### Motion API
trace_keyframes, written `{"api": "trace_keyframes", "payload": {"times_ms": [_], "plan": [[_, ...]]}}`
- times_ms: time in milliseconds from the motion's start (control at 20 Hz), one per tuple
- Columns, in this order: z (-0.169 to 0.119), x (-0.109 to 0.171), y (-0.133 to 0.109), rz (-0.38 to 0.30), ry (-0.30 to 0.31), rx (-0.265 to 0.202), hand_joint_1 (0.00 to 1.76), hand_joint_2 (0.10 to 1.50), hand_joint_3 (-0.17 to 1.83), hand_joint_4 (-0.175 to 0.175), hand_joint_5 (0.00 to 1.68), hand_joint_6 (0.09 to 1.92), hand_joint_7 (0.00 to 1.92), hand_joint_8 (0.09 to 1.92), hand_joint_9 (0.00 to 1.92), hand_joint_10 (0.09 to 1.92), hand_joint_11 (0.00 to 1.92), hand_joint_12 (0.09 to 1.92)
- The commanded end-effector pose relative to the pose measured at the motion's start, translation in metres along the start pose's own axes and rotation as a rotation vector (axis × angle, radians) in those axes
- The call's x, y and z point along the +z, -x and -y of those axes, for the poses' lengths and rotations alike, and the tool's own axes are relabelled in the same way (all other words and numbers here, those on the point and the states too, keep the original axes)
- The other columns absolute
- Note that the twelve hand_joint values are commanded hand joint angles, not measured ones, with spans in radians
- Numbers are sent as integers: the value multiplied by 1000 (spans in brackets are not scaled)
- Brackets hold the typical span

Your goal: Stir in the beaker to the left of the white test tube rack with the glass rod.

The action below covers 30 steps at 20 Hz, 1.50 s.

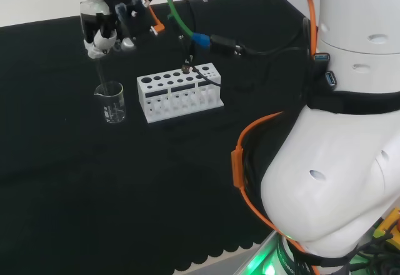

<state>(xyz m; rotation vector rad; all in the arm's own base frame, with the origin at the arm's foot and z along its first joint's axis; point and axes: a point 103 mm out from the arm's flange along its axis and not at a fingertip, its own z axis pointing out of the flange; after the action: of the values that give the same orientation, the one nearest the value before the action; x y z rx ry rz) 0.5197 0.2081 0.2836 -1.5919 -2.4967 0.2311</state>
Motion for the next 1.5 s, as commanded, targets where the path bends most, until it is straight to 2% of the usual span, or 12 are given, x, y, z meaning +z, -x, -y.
{"api": "trace_keyframes", "payload": {"times_ms": [50, 300, 550, 750, 1150, 1500], "plan": [[-13, 1, -10, 2, 1, -12, 1332, 1014, -175, -175, 1464, 87, 1646, 87, 1800, 87, 1679, 379], [-27, 3, 18, -14, -5, 5, 1332, 1014, -175, -175, 1464, 87, 1646, 87, 1801, 87, 1679, 379], [-24, 6, 44, -13, -10, 35, 1332, 1014, -175, -175, 1465, 87, 1646, 87, 1801, 87, 1679, 378], [-18, 8, 56, -9, -18, 50, 1332, 1014, -175, -175, 1465, 87, 1646, 87, 1802, 87, 1679, 377], [-8, 12, 48, 0, -31, 43, 1332, 1014, -175, -175, 1464, 87, 1646, 87, 1803, 87, 1679, 376], [-6, -2, 28, 14, -7, 23, 1332, 1015, -175, -175, 1464, 87, 1646, 87, 1804, 87, 1679, 376]]}}
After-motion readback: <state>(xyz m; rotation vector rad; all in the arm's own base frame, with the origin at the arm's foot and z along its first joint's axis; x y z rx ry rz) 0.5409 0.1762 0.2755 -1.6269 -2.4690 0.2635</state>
